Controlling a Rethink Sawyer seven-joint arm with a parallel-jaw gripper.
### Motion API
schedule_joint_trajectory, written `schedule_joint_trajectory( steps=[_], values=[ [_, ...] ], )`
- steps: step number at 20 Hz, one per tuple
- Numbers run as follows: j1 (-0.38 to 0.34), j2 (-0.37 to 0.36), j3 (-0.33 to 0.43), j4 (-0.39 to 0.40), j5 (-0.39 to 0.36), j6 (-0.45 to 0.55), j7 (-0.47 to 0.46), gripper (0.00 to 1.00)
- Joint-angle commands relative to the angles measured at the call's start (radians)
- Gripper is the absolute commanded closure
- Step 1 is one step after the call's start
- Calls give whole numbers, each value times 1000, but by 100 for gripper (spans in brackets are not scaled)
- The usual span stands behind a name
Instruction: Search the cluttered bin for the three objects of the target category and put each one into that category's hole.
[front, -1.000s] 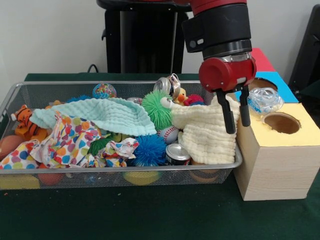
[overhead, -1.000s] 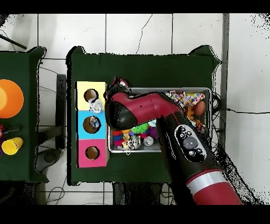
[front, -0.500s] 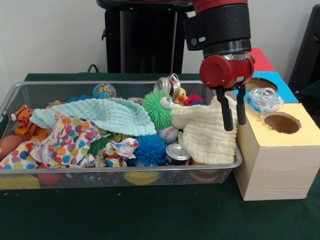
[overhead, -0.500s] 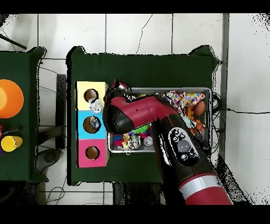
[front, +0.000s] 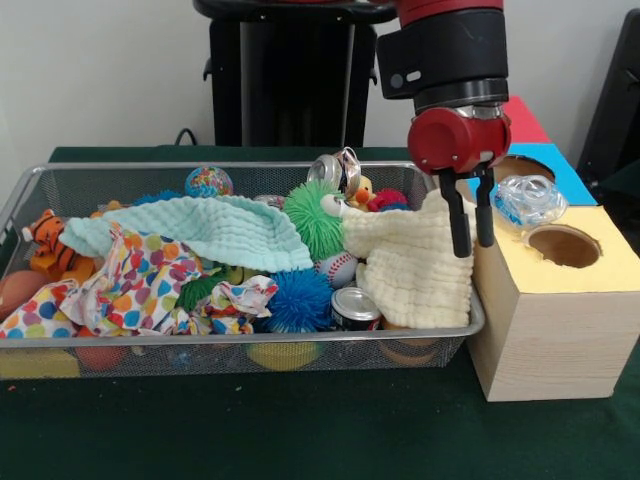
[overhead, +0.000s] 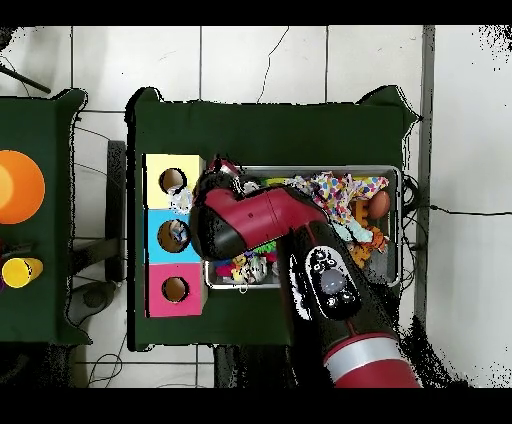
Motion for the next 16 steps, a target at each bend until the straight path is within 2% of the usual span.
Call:
schedule_joint_trajectory(
  steps=[1,16],
  values=[
    [21,8,-64,36,-6,-14,175,0],
    [118,4,-138,15,54,-8,224,0]
  ],
)
